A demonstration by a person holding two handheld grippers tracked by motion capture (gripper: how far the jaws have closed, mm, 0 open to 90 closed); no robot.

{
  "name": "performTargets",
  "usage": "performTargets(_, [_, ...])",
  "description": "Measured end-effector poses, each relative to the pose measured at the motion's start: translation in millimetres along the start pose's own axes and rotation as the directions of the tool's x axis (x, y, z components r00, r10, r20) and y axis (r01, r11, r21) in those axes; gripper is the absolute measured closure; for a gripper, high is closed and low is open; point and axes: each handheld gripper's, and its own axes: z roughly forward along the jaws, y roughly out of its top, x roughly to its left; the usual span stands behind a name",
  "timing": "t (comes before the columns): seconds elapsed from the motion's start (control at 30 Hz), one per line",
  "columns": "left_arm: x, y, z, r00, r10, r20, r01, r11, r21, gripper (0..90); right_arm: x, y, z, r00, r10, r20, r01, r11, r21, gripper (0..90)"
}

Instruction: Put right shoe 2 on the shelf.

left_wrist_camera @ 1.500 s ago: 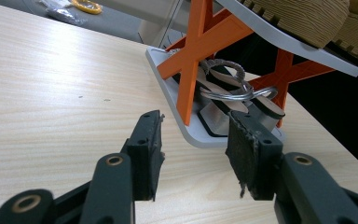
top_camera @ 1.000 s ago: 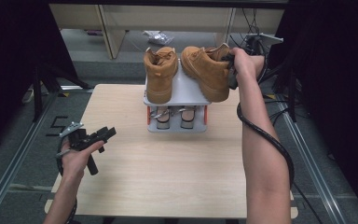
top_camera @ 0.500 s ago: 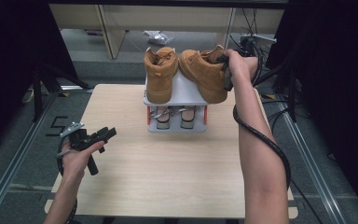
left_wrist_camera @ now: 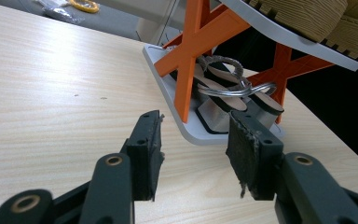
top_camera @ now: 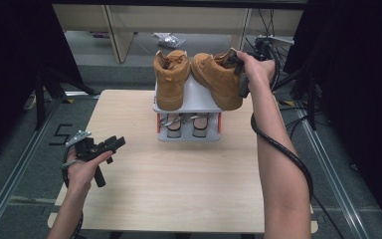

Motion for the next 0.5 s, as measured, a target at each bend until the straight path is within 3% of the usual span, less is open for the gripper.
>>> performTargets(0.1, [0.3,0.2,-0.3,1.0000,-0.001,-0.005,0.001,1.0000,-0.001,53.8,2.7,0.3,-3.1,1.0000,0.002,-0.007,-0.002,1.000,-0.011,43.6])
performTargets(0.13, [0.3,0.0,-0.1,1.0000,-0.003,-0.004,0.003,1.0000,-0.002,53.8,2.1,0.5,-3.2,0.9997,-0.023,-0.005,0.023,0.999,-0.024,43.3])
performTargets(0.3, [-0.4,0.2,-0.5,1.0000,0.001,-0.004,-0.001,1.0000,-0.001,53.6,4.2,4.1,-10.5,0.9998,0.008,-0.018,-0.009,1.000,-0.025,42.9])
performTargets(0.4, [0.1,-0.3,0.1,1.0000,0.001,0.001,-0.001,1.0000,-0.002,53.9,2.8,4.8,-13.7,0.9998,-0.014,-0.015,0.014,0.999,-0.051,42.8])
performTargets(0.5, [-0.8,-0.7,0.7,1.0000,0.002,-0.001,-0.002,1.0000,0.002,54.1,1.4,5.3,-19.1,0.9996,-0.009,-0.025,0.007,0.998,-0.059,42.8])
